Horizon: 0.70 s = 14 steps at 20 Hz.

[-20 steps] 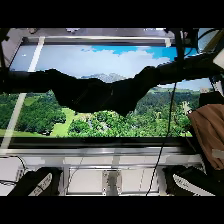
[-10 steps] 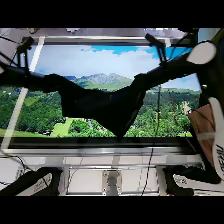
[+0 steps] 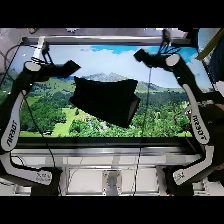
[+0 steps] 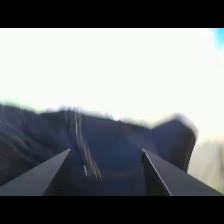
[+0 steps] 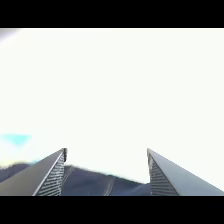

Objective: Fold the clothes and pants, and hang the long-sleeved shirts on hangers.

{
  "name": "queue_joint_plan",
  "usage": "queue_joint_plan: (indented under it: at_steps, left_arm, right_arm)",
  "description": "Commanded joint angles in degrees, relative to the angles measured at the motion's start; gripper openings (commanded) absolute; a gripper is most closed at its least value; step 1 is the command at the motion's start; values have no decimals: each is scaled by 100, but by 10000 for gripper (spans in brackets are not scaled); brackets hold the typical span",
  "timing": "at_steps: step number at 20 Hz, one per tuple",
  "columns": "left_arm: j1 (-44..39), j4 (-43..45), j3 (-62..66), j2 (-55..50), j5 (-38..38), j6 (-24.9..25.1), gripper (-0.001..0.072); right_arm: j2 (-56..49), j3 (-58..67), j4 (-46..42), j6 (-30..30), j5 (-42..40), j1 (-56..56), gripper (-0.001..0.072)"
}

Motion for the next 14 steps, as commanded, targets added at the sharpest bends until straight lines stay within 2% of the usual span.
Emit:
queue_joint_plan:
  at_steps: [1, 2, 4, 6, 7, 9, 12, 14]
  left_arm:
    - [903, -470, 114, 363, -304, 887, 499]
    - [1259, -57, 111, 514, -909, 710, 467]
    - [1812, 721, -28, 691, -2280, 264, 465]
    - [2118, 1082, -855, 966, -3110, 262, 464]
    - [2192, 1119, -1495, 1167, -3012, 262, 465]
    - [2210, 981, -2883, 1569, -2039, 260, 464]
    - [1871, -175, -4124, 1670, -1178, 391, 466]
    - [1416, -815, -4419, 1530, -898, 459, 487]
  right_arm:
    - [323, 428, -407, -127, 1602, -942, 551]
    - [538, 426, -555, -350, 2459, -1187, 550]
    - [1003, 282, -944, -608, 3823, -1478, 549]
    - [1604, -363, -1325, -734, 4385, -1526, 549]
    - [1982, -968, -1296, -743, 4299, -1515, 549]
    - [2669, -2337, -855, -719, 3720, -1438, 550]
    - [3289, -4135, 542, -748, 2994, -1084, 552]
    - [3388, -4758, 817, -855, 2723, -551, 553]
